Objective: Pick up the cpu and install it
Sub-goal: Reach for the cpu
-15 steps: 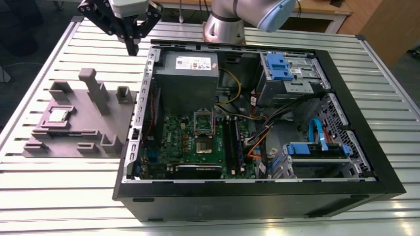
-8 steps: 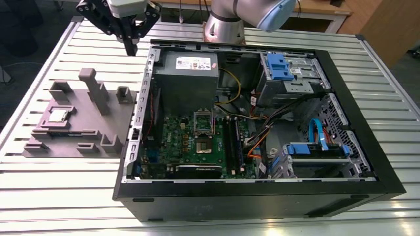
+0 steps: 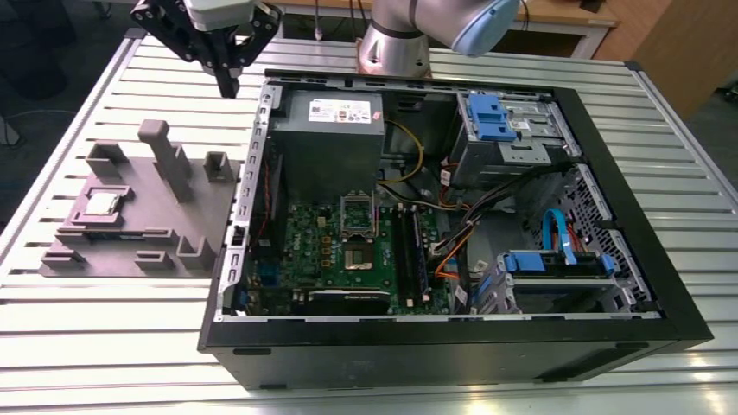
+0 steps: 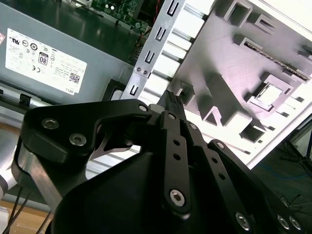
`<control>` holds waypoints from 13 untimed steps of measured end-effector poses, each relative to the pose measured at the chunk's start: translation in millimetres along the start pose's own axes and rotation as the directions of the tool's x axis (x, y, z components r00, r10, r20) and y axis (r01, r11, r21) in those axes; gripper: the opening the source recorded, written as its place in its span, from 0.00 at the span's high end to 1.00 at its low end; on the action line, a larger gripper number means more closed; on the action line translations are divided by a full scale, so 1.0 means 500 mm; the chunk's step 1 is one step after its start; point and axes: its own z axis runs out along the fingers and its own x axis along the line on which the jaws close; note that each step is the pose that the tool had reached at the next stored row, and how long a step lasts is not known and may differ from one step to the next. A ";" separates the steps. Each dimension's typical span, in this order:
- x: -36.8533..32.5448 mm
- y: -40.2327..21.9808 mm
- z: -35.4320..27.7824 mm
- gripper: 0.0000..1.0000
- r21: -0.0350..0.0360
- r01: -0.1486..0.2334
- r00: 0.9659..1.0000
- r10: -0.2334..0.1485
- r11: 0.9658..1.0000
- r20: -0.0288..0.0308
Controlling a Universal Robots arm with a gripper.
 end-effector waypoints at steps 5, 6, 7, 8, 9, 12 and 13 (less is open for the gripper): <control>0.003 0.000 0.000 0.89 0.000 0.000 1.000 0.000 1.000 0.000; 0.004 0.000 0.000 0.89 0.000 0.000 1.000 0.000 1.000 0.000; 0.004 0.000 0.000 0.89 0.000 0.000 1.000 0.000 1.000 0.000; 0.005 0.000 0.000 0.89 0.000 0.000 1.000 0.000 1.000 0.000; 0.005 0.000 0.000 0.89 0.000 0.000 1.000 0.000 1.000 0.000; 0.006 0.000 0.000 0.89 0.000 0.000 1.000 0.000 1.000 0.000; 0.007 -0.001 0.000 0.89 0.000 0.000 1.000 0.000 1.000 0.000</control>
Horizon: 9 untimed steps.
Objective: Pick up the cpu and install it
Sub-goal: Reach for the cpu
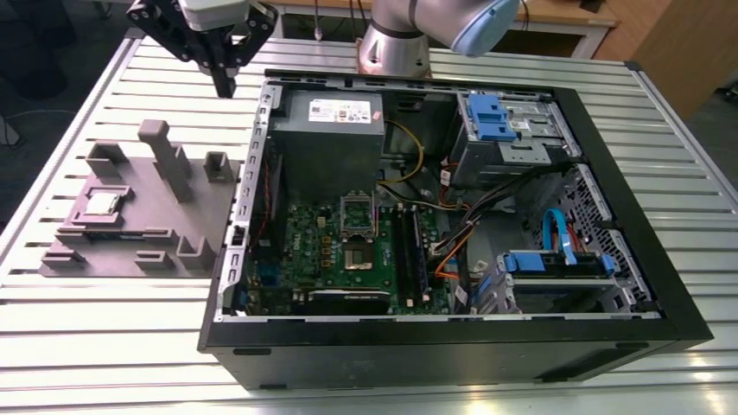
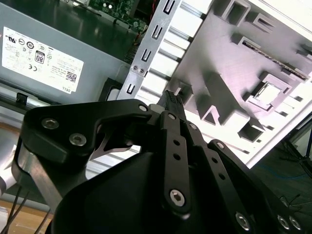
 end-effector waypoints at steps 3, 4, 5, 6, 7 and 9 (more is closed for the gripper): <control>0.001 0.000 0.000 0.89 0.000 0.000 1.000 0.000 1.000 0.000; 0.002 0.000 0.000 0.89 0.000 0.000 1.000 0.000 1.000 0.000; 0.002 0.000 0.000 0.89 0.000 0.000 1.000 0.000 1.000 0.000; 0.002 0.000 0.000 0.89 0.000 0.000 1.000 0.000 1.000 0.000; 0.002 0.000 0.000 0.89 0.000 0.000 1.000 0.000 1.000 0.000; 0.003 0.000 0.000 0.89 0.000 0.000 1.000 0.000 1.000 0.000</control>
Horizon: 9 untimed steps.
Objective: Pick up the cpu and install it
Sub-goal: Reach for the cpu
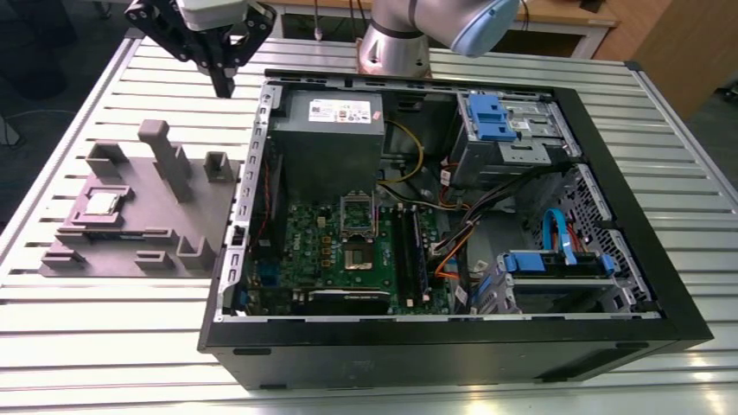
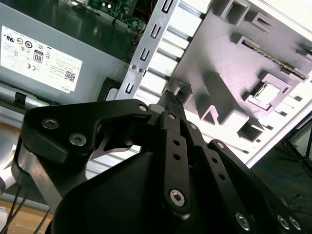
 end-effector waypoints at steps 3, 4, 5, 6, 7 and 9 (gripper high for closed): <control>0.004 0.000 0.000 0.89 0.000 0.000 1.000 0.000 1.000 0.000; 0.005 0.000 0.000 0.89 0.000 0.000 1.000 0.000 1.000 0.000; 0.006 0.000 0.000 0.89 0.000 0.000 1.000 0.000 1.000 0.000; 0.007 -0.001 0.000 0.89 0.000 0.000 1.000 0.000 1.000 0.000; 0.008 -0.001 0.000 0.89 0.000 0.000 1.000 0.000 1.000 0.000; 0.011 -0.001 0.000 0.89 0.000 0.000 1.000 0.000 1.000 0.000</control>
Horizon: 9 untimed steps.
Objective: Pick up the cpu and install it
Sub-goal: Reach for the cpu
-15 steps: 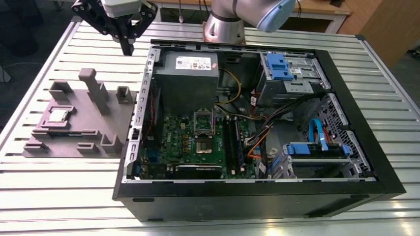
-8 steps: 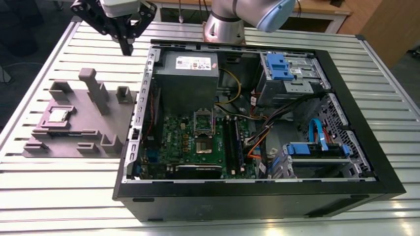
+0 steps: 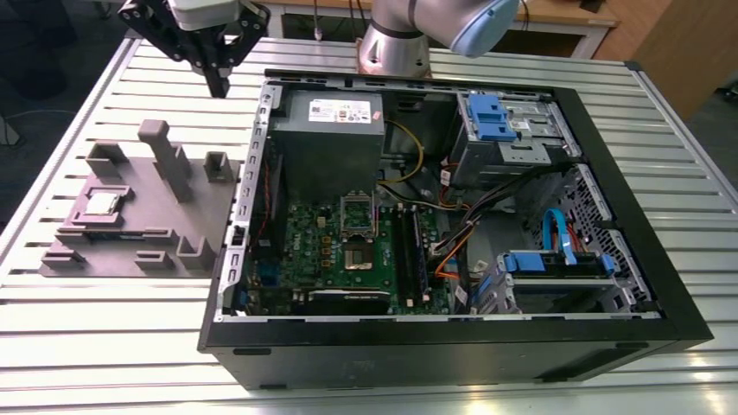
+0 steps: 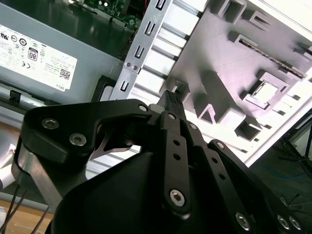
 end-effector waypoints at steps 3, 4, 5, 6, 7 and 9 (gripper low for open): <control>0.003 0.000 0.000 0.89 0.000 0.000 1.000 0.000 1.000 0.000; 0.004 0.000 0.000 0.89 0.000 0.000 1.000 0.000 1.000 0.000; 0.005 0.000 0.000 0.89 0.000 0.000 1.000 0.000 1.000 0.000; 0.006 -0.001 0.000 0.89 0.000 0.000 1.000 0.000 1.000 0.000; 0.007 -0.001 0.000 0.89 0.000 0.000 1.000 0.000 1.000 0.000; 0.010 -0.001 0.000 0.89 0.000 0.000 1.000 0.000 1.000 0.000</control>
